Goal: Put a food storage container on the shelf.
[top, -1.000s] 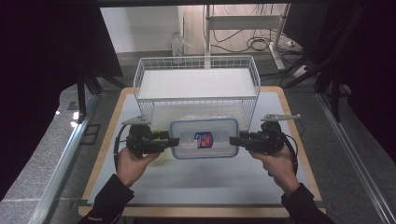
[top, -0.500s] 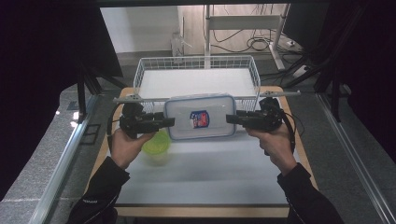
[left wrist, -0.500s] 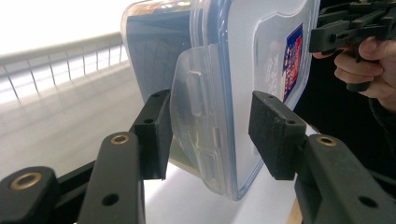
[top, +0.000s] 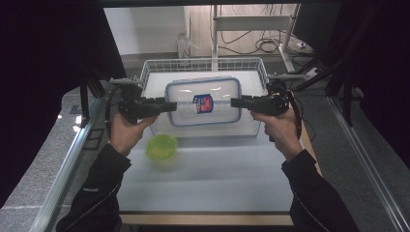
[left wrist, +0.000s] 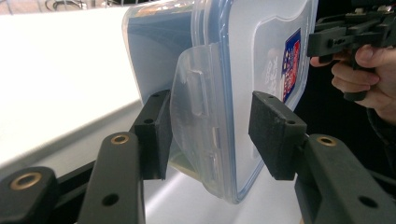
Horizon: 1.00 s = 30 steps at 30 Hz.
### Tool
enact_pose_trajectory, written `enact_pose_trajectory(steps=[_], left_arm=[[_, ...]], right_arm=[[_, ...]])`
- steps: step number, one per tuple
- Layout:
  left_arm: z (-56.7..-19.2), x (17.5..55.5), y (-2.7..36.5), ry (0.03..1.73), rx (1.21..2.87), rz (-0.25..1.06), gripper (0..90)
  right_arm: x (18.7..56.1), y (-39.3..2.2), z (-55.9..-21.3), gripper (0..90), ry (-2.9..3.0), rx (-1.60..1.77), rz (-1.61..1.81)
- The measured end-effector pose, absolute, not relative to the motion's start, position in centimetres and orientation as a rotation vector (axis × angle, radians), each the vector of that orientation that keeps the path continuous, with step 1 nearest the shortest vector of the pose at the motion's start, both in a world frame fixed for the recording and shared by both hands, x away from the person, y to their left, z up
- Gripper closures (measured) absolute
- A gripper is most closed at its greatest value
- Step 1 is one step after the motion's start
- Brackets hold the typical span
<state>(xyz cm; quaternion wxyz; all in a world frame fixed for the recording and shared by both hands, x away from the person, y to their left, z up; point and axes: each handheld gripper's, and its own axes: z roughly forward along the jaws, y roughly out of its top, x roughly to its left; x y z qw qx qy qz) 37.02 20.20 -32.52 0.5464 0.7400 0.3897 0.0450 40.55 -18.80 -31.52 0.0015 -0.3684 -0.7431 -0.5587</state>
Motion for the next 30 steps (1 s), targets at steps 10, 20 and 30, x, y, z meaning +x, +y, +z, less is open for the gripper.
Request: enact_pose_trajectory(steps=[10, 20, 30], left_arm=[[-30.8, 39.8, 20.7, 0.938, 1.72, 0.1, 50.7], [-30.8, 42.7, 20.8, 0.962, 1.682, 0.077, 50.6], [-31.7, 44.5, 20.7, 0.985, 1.664, 0.054, 50.3]], right_arm=[[43.2, -18.5, -30.3, 52.3, -2.267, -1.192, -1.781], [45.8, -18.3, -30.2, 52.3, -2.206, -1.249, -1.774], [47.5, -18.4, -30.5, 52.4, -2.187, -1.298, -1.764]])
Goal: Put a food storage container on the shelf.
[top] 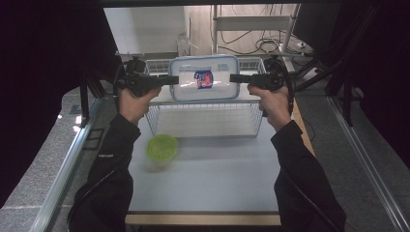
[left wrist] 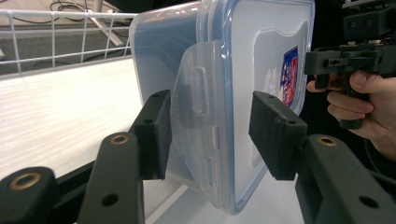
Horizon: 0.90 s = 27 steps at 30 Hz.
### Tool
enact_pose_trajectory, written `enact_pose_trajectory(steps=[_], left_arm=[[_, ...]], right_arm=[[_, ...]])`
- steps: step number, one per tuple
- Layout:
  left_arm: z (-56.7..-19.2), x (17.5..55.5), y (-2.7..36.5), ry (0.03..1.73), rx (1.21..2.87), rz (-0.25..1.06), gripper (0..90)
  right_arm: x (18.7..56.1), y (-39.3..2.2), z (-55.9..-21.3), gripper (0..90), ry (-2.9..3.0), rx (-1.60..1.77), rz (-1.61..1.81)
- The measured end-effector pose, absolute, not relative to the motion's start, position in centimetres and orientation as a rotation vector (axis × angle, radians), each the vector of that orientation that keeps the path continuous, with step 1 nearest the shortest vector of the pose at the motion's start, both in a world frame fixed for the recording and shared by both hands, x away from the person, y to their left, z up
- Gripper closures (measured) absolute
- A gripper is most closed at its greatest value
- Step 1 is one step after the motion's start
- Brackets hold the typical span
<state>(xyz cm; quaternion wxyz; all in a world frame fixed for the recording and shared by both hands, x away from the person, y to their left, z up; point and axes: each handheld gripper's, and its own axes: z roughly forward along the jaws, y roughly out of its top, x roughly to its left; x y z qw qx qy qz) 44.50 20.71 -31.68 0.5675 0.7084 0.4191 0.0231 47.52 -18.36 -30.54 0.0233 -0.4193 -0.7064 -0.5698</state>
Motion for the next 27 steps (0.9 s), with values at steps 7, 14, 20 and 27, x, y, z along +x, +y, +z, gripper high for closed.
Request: enact_pose_trajectory(steps=[7, 14, 20, 27], left_arm=[[-31.9, 44.8, 20.6, 0.965, 1.659, 0.058, 50.5], [-32.0, 44.9, 20.5, 0.933, 1.692, 0.099, 48.6], [-32.3, 45.1, 20.4, 0.961, 1.708, 0.119, 42.4], [-33.0, 46.5, 20.7, 1.003, 1.663, 0.048, 34.5]], right_arm=[[48.2, -18.7, -31.1, 52.0, -2.143, -1.316, -1.753], [48.4, -18.6, -31.2, 50.3, -2.156, -1.328, -1.778], [48.2, -18.1, -31.0, 51.0, -2.276, -1.339, -1.751], [48.6, -17.7, -31.7, 52.0, -2.289, -1.371, -1.731]])
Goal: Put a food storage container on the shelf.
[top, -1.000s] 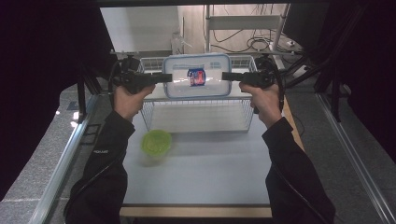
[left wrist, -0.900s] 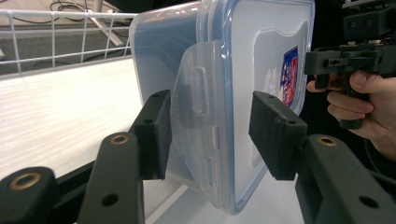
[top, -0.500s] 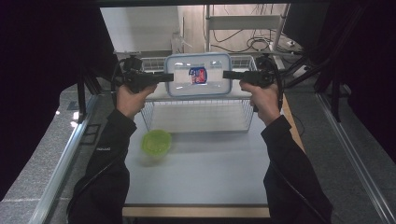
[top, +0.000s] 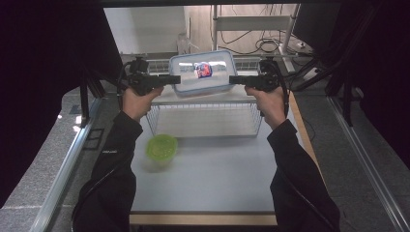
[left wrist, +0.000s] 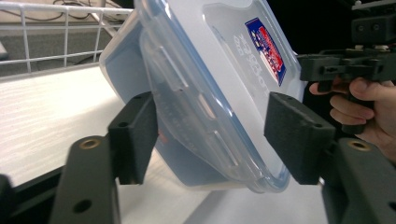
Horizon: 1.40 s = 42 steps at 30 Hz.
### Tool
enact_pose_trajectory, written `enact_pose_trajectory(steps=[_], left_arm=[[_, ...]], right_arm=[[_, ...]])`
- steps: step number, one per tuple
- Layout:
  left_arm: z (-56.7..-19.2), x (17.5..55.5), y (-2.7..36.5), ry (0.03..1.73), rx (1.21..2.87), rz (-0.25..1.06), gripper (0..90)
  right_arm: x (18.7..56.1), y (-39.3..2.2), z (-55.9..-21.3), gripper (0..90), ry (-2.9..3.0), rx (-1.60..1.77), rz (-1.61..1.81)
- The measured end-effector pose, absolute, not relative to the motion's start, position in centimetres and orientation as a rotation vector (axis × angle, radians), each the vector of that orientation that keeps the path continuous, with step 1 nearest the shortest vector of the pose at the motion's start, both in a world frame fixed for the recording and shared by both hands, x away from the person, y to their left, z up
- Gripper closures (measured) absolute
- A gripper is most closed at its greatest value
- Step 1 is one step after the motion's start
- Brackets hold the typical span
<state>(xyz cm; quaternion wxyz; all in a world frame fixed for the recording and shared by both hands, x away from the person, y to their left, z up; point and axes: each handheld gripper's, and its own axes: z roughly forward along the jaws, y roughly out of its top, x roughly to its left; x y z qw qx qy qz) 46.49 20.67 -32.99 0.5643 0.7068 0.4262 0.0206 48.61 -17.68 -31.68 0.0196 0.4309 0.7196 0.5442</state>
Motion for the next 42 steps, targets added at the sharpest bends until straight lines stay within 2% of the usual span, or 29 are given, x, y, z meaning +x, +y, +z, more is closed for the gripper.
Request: enact_pose_trajectory(steps=[5, 8, 10, 14, 17, 23, 24, 27, 35, 42], left_arm=[[-33.0, 46.8, 20.3, 0.996, 1.686, 0.069, 27.6], [-32.9, 46.4, 20.0, 0.98, 1.716, 0.169, 20.3], [-32.7, 46.2, 20.4, 0.976, 1.695, 0.207, 19.6], [-32.6, 45.4, 20.3, 0.947, 1.767, 0.295, 20.5], [-32.9, 44.5, 20.2, 0.915, 1.794, 0.327, 28.0], [-33.5, 42.8, 20.0, 0.911, 1.797, 0.308, 62.2], [-33.7, 42.7, 20.0, 0.894, 1.8, 0.284, 71.5], [-34.0, 42.5, 19.4, 0.867, 1.824, 0.266, 79.2], [-34.6, 43.5, 17.6, 0.913, 1.883, 0.351, 82.0], [-34.9, 44.4, 17.4, 0.936, 1.875, 0.329, 83.2]], right_arm=[[48.6, -17.8, -31.7, 53.4, 2.219, 1.339, 1.701], [48.5, -18.1, -31.7, 53.3, 2.195, 1.334, 1.729], [48.5, -18.3, -31.6, 53.4, 2.195, 1.336, 1.701], [48.3, -18.7, -32.0, 53.6, 2.193, 1.329, 1.679], [48.2, -18.9, -32.1, 56.9, 2.193, 1.321, 1.675], [47.3, -18.1, -32.2, 71.0, 2.228, 1.241, 1.605], [47.1, -17.8, -32.2, 74.0, 2.238, 1.22, 1.585], [46.7, -16.7, -32.5, 81.2, 2.281, 1.154, 1.523], [47.3, -14.9, -33.3, 86.4, 2.297, 1.125, 1.447], [47.3, -14.5, -33.5, 88.0, 2.291, 1.118, 1.452]])
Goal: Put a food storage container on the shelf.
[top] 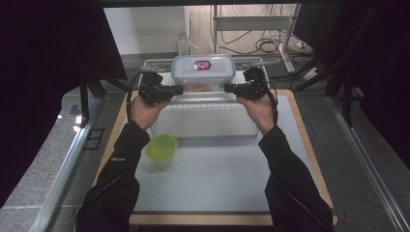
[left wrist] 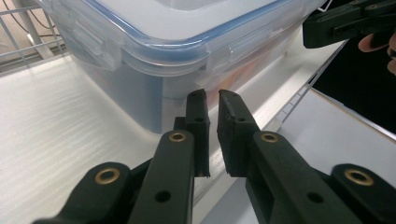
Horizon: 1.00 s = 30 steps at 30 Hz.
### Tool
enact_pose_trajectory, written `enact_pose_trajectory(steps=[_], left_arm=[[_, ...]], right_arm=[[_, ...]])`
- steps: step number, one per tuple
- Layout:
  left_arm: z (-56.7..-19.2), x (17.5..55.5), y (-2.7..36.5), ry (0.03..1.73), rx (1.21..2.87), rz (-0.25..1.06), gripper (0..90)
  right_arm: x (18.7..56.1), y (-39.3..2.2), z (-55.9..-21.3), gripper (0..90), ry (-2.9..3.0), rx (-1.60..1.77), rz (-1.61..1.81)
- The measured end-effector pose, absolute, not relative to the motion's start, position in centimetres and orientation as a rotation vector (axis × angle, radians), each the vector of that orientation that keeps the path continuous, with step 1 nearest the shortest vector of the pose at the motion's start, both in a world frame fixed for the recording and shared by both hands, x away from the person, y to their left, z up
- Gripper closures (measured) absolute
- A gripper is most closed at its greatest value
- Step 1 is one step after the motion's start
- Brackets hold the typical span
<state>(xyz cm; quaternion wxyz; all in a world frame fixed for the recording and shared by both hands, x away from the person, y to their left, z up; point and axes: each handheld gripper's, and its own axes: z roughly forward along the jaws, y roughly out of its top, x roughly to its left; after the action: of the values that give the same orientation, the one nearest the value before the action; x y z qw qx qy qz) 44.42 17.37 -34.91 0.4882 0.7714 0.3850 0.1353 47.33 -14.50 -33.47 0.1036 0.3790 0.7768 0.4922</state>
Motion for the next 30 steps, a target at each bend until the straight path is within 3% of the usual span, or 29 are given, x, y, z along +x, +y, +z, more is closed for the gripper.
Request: enact_pose_trajectory(steps=[6, 22, 30], left_arm=[[-35.0, 43.9, 17.3, 0.927, 1.874, 0.338, 77.8], [-36.6, 39.2, 16.7, 0.795, 1.868, 0.369, 44.5], [-37.8, 36.7, 16.2, 0.748, 1.885, 0.4, 28.9]], right_arm=[[47.1, -14.7, -33.6, 83.8, 2.286, 1.114, 1.457], [44.2, -15.6, -34.5, 45.5, 2.252, 1.015, 1.526], [41.9, -15.8, -35.1, 31.3, 2.262, 0.92, 1.493]])
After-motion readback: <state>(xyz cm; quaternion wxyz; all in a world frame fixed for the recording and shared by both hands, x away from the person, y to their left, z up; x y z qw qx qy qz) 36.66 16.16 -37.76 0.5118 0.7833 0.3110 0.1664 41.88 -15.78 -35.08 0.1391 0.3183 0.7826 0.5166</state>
